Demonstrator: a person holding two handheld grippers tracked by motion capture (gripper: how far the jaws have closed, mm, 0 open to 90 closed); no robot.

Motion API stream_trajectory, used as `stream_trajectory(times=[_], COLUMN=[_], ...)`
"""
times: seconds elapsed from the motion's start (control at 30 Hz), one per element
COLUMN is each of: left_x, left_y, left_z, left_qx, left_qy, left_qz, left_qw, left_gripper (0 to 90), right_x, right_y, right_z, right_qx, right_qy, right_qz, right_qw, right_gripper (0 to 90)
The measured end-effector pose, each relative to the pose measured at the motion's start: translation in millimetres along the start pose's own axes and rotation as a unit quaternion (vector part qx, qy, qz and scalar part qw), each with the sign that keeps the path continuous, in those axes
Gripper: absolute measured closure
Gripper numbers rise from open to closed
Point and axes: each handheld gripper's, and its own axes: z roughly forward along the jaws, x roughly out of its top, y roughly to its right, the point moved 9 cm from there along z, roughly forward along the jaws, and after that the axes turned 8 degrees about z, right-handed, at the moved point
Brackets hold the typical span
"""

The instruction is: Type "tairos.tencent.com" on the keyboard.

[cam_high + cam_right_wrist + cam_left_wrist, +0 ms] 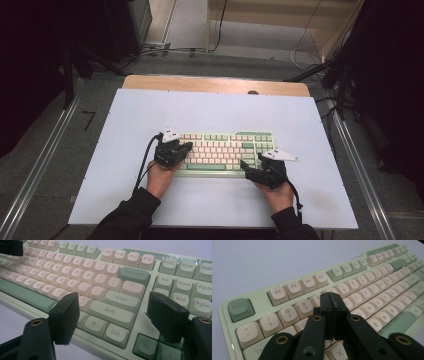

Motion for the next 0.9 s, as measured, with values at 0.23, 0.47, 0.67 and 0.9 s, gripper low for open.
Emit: stream_trajectory(times=[0.23, 0.47, 0.67, 0.9], left_x=[4.6, 8.0, 1.7, -6.3], left_y=[1.2, -0.8, -3.3, -15.6], left_z=[-4.1, -10.4, -15.9, -32.9], left_qx=[0.001, 0.011, 0.007, 0.037], left_qy=[0.017, 0.035, 0.032, 0.04], left_qz=[0.001, 0.0, -0.003, -0.018], left_qw=[0.9999, 0.9993, 0.9995, 0.9984], left_gripper=[63.4, 46.5, 40.8, 39.1], right_x=[0.3, 2.0, 6.4, 12.3], right_y=[0.1, -1.7, -10.3, -30.4], right_z=[-0.6, -0.6, 2.0, 9.7], right_qx=[-0.001, -0.002, 0.009, 0.043], right_qy=[0.001, 0.007, 0.018, 0.022], right_qz=[0.0, -0.002, -0.015, -0.043], right_qw=[1.0, 1.0, 0.9997, 0.9979], right_gripper=[26.1, 32.6, 56.6, 87.6])
